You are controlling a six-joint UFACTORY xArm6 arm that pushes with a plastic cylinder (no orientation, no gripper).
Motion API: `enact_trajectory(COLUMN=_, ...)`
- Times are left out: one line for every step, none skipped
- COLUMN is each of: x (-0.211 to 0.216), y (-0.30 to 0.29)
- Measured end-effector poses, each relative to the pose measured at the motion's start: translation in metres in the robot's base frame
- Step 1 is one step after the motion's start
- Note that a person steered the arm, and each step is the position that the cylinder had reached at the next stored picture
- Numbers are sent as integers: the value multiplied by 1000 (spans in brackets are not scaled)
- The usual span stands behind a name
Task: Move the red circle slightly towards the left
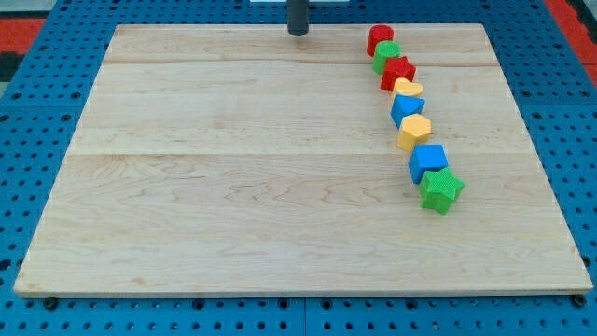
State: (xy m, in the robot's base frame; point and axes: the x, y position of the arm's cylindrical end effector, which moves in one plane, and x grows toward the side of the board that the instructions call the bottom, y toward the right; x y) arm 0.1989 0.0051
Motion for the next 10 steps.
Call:
enact_trajectory(x=-6, y=31)
enact_trajectory(x=-7, y=47)
enact_trajectory(x=-6, y=95)
enact_trajectory(x=-7, y=111)
enact_trajectory(x=-6, y=160)
enact_trajectory(x=-4, y=172)
enact_trajectory(x=16, y=138)
enact_trajectory(x=28, y=131)
enact_trajectory(x=28, y=128)
enact_trajectory(x=28, y=69)
